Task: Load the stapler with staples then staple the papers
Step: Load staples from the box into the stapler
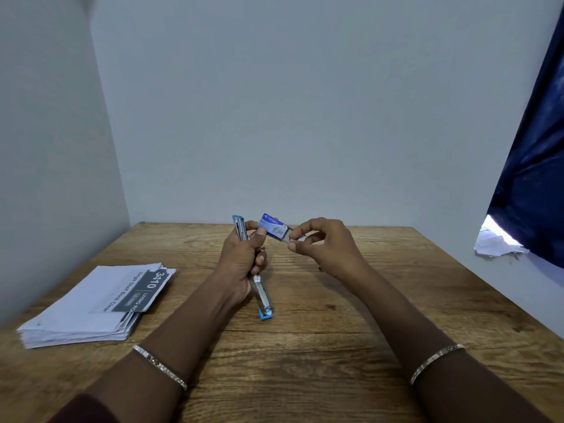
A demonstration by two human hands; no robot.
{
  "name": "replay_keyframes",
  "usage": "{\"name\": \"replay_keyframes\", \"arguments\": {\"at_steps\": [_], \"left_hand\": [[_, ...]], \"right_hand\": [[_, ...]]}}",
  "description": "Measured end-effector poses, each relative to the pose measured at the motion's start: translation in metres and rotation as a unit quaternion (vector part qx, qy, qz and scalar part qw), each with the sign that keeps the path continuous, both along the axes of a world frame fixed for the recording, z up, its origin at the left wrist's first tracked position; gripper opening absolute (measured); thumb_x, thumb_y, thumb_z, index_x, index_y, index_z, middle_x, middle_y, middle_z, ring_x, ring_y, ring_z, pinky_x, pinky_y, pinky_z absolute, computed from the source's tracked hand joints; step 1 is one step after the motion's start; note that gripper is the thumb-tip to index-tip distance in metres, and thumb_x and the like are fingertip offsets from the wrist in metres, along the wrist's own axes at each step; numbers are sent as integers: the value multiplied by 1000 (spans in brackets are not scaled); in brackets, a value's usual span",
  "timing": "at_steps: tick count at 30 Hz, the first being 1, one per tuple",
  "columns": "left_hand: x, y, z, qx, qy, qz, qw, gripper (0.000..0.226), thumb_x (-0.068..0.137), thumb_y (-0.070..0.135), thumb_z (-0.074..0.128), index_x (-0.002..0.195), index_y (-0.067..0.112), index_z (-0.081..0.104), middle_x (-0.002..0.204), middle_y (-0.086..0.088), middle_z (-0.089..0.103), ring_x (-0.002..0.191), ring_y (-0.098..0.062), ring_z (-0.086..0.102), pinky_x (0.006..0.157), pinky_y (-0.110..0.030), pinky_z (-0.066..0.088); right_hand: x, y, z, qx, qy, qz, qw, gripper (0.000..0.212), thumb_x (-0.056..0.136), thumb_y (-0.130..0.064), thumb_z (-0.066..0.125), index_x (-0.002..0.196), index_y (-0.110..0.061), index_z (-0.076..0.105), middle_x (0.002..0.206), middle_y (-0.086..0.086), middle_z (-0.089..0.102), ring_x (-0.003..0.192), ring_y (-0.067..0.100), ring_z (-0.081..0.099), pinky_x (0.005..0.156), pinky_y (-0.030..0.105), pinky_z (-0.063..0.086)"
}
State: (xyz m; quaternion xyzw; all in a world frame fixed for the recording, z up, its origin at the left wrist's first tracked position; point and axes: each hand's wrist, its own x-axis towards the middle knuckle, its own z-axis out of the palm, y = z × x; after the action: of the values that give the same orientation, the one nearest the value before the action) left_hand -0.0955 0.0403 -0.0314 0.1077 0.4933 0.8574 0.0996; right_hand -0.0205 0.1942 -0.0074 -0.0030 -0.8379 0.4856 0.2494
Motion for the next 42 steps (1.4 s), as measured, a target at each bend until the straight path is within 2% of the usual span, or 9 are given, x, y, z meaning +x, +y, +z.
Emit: {"name": "replay_keyframes", "arguments": {"at_steps": [2, 4, 6, 9, 13, 17, 24, 34, 42], "left_hand": [[-1, 1, 0, 2, -7, 0, 1000, 11, 98, 7, 58, 94, 16, 54, 44, 6, 50, 28, -5, 34, 27, -14, 23], [-1, 1, 0, 1, -14, 1, 1000, 11, 98, 6, 59, 94, 16, 54, 44, 5, 48, 27, -5, 34, 27, -14, 24], [-1, 0, -1, -1, -19, 0, 1000, 10, 97, 6, 59, 94, 14, 55, 45, 4, 47, 27, -5, 34, 28, -13, 24], [-1, 1, -2, -11, -22, -7, 1000, 9, 97, 6, 60, 93, 13, 55, 52, -1, 45, 27, -6, 34, 28, -14, 23], [0, 2, -1, -12, -30, -11, 999, 10, 97, 6, 59, 92, 14, 55, 63, -4, 44, 28, -6, 35, 27, -14, 23], [2, -1, 0, 5, -34, 4, 999, 10, 97, 6, 59, 93, 13, 54, 54, -1, 46, 27, -5, 33, 28, -14, 23], [3, -2, 1, 26, -40, 8, 999, 10, 98, 6, 58, 102, 12, 52, 42, 3, 46, 26, -6, 32, 29, -14, 23], [3, 0, 0, -13, 7, -27, 1000, 28, 99, 4, 54, 118, 22, 63, 94, -16, 65, 31, -7, 39, 30, -14, 26], [9, 6, -3, -44, 11, -41, 998, 16, 96, 12, 62, 111, 18, 63, 89, -8, 76, 31, -8, 39, 29, -15, 25]], "right_hand": [[0, 1, -2, -54, -16, 11, 998, 10, 78, -17, 84, 85, -19, 77, 62, -9, 68, 55, 5, 52, 54, 17, 40], [-1, 1, -2, -94, -24, 11, 995, 9, 80, -18, 83, 87, -18, 77, 76, 9, 77, 64, 10, 57, 63, 28, 46], [-1, 1, -2, -117, -22, 14, 993, 8, 82, -18, 81, 88, -18, 77, 92, 5, 81, 71, 9, 64, 70, 33, 51], [-2, 1, -1, -157, 6, 7, 988, 6, 84, -13, 78, 89, -16, 75, 82, -6, 77, 70, 2, 66, 66, 28, 51], [-2, 11, 4, -228, 58, -34, 971, 9, 85, -6, 77, 91, -10, 73, 76, 3, 71, 68, 8, 66, 57, 20, 52], [-1, 19, 6, -283, 21, 14, 959, 14, 85, 4, 73, 98, -1, 71, 75, 10, 72, 60, 14, 66, 59, 22, 56], [-3, 12, -4, -280, -58, 72, 956, 3, 87, 1, 73, 90, 1, 73, 78, 16, 72, 67, 18, 71, 65, 25, 62], [-7, 1, -11, -241, -1, 18, 970, 5, 83, 1, 78, 84, -1, 73, 86, 13, 68, 61, 19, 70, 59, 20, 58], [-9, -5, -12, -208, 39, 4, 977, 10, 85, -6, 77, 93, 0, 75, 87, 9, 73, 60, 11, 67, 64, 21, 57]]}}
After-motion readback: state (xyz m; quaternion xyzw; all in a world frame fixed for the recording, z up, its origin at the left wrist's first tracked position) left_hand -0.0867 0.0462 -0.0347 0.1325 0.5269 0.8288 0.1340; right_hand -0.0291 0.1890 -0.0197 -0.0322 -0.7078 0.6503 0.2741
